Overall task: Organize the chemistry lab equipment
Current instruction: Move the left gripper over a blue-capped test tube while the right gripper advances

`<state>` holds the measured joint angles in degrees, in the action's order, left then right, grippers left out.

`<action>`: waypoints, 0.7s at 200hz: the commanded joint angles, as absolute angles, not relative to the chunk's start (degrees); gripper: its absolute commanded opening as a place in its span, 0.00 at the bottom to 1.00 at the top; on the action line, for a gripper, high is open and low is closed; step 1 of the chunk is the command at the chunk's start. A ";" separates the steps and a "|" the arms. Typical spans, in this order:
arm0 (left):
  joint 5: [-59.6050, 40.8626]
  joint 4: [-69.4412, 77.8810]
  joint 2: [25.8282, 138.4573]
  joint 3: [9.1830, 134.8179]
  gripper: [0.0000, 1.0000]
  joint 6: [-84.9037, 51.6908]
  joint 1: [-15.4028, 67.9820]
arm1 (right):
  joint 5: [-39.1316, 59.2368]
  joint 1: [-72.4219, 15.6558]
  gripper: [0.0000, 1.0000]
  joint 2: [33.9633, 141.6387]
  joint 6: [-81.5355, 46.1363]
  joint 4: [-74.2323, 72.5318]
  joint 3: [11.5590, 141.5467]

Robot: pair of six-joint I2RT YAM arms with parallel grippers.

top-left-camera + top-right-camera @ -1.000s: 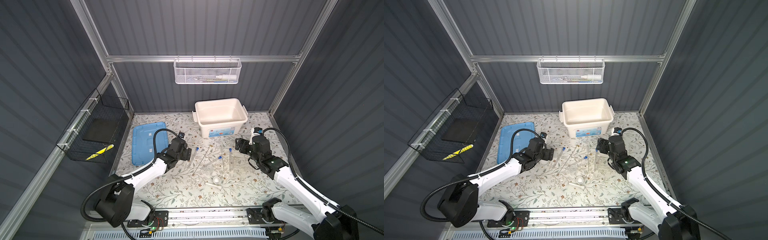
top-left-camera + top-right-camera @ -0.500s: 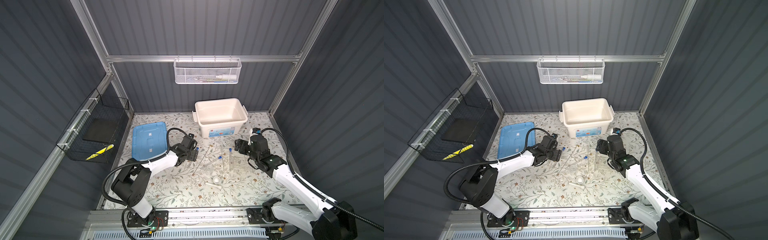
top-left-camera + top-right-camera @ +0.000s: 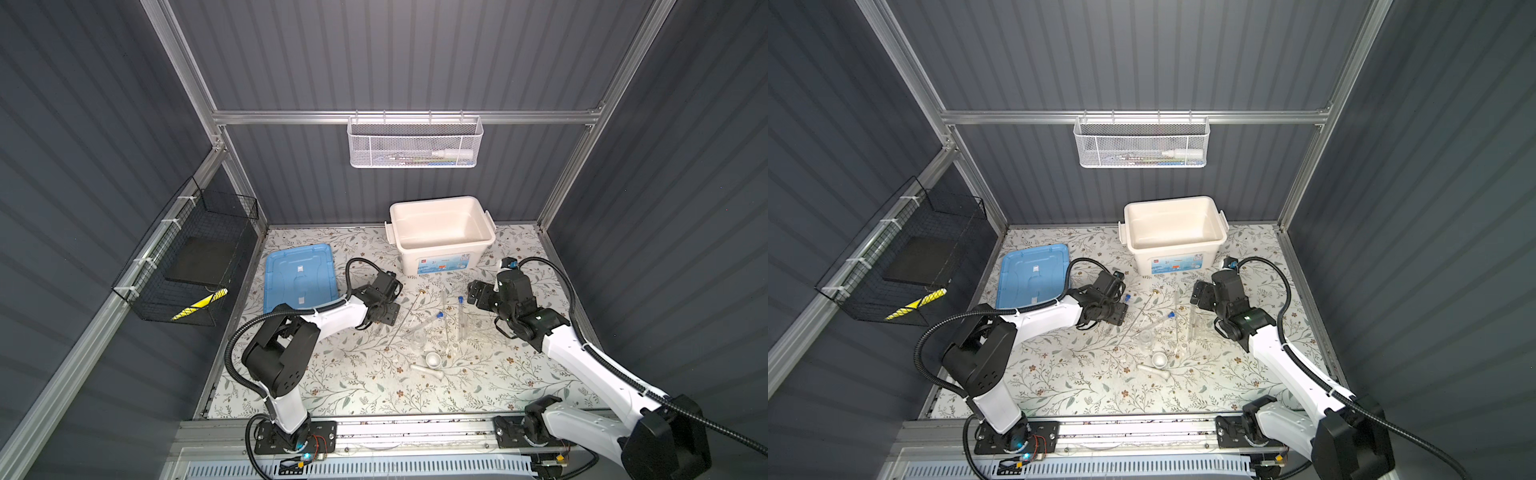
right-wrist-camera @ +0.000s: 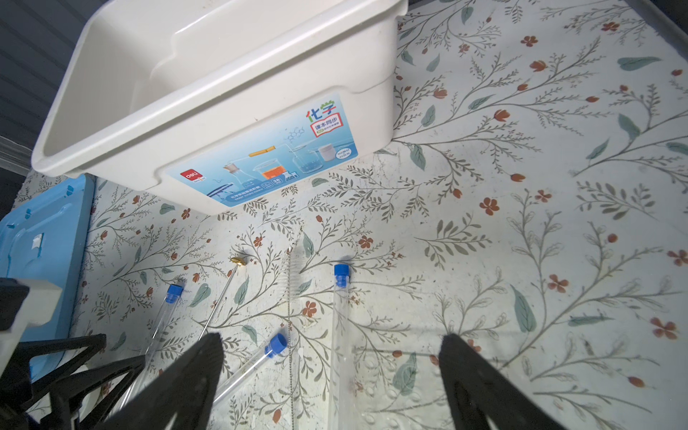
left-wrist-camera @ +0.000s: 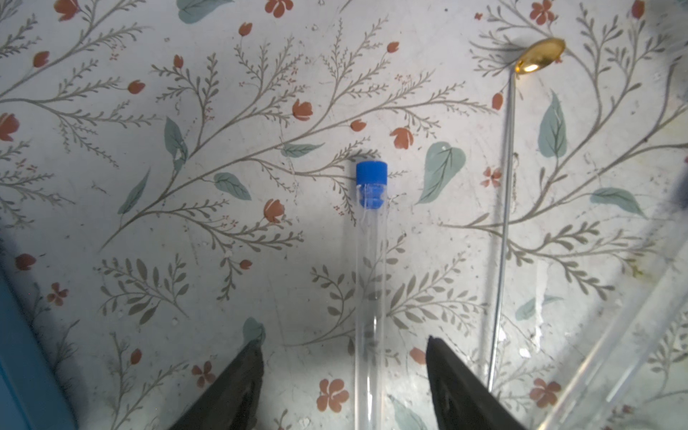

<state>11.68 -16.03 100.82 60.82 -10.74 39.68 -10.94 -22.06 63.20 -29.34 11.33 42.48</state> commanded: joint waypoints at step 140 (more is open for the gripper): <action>9.66 -19.66 104.03 61.87 0.57 -10.56 40.76 | -11.35 -22.32 0.93 63.63 -29.34 12.65 43.42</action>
